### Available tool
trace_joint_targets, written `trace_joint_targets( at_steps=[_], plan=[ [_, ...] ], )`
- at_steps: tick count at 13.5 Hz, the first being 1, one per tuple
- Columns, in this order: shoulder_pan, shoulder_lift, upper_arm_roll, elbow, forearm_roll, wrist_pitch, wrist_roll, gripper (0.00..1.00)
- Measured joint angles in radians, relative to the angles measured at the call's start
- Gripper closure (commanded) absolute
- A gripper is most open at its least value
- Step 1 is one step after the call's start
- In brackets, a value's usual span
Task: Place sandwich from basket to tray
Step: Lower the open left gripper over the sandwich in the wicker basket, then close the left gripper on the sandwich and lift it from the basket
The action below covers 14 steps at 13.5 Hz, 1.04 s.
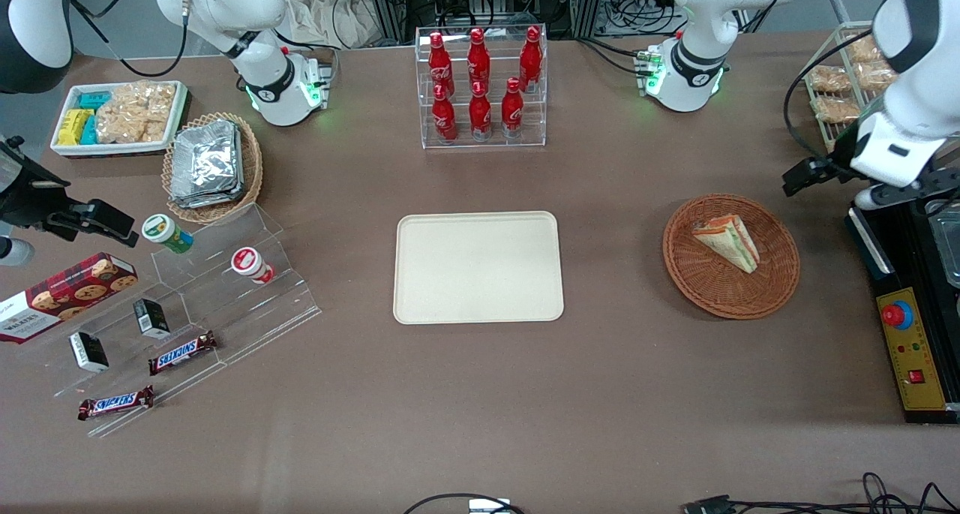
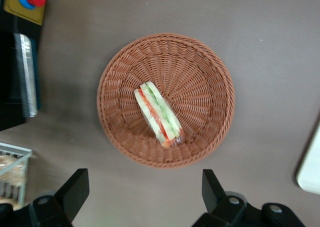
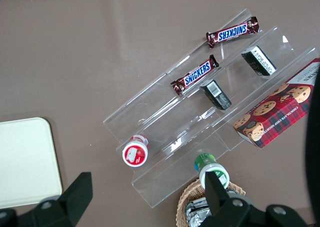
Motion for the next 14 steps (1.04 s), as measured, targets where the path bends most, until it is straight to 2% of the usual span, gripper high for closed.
trace_joint_targets(
  at_steps=[5, 10, 14],
  plan=[
    [0.000, 0.063, -0.001, -0.205, -0.002, 0.308, -0.096, 0.00],
    [-0.001, 0.221, -0.001, -0.298, -0.002, 0.564, -0.183, 0.00],
    [-0.001, 0.285, -0.002, -0.329, -0.003, 0.634, -0.203, 0.03]
  ],
)
